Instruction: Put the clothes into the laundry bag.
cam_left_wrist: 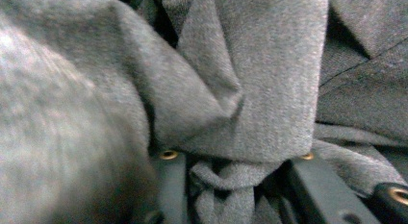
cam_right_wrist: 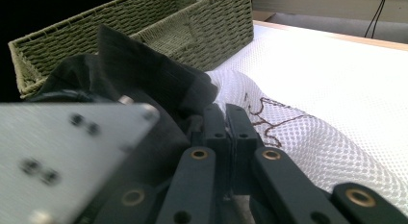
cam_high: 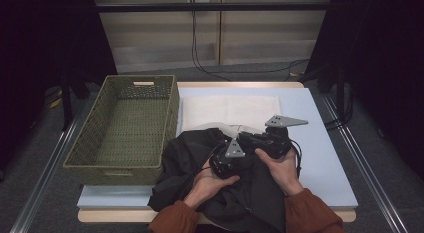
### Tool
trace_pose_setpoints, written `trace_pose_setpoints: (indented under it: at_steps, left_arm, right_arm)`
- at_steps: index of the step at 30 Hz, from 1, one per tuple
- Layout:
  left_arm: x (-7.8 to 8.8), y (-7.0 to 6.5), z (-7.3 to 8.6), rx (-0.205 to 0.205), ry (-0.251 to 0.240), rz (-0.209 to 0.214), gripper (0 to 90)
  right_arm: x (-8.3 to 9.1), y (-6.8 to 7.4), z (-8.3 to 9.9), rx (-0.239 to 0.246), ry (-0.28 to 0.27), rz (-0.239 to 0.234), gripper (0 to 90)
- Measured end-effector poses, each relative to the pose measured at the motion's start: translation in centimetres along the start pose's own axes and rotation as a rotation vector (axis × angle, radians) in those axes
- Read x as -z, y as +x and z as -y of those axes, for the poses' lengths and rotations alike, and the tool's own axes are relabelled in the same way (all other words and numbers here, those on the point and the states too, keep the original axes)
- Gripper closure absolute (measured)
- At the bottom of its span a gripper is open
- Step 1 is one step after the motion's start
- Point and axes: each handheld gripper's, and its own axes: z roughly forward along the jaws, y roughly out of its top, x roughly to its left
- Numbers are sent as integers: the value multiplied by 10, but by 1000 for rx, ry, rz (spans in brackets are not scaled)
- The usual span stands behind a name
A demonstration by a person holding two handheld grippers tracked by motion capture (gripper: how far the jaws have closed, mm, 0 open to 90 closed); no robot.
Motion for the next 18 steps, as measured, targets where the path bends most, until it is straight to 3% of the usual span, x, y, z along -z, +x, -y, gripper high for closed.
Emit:
trace_pose_setpoints:
  at_steps: [4,8,11,14,16,18]
  left_arm:
    - [18,1,0,25,-31,31,565]
    - [37,-3,-2,5,-29,41,497]
    - [56,-3,-4,-1,-67,62,482]
    - [83,2,-8,-18,-137,42,517]
    - [99,10,-11,-21,-169,-22,539]
    - [105,19,-12,-1,-192,-60,520]
  right_arm:
    - [-1,-1,1,-10,-4,12,896]
    - [-1,-2,1,-4,-2,15,895]
    - [-1,-4,2,-13,-3,16,895]
    - [-1,-5,2,-16,-3,15,895]
    - [-1,-5,2,-19,-2,14,895]
    - [-1,-5,3,-19,-2,14,895]
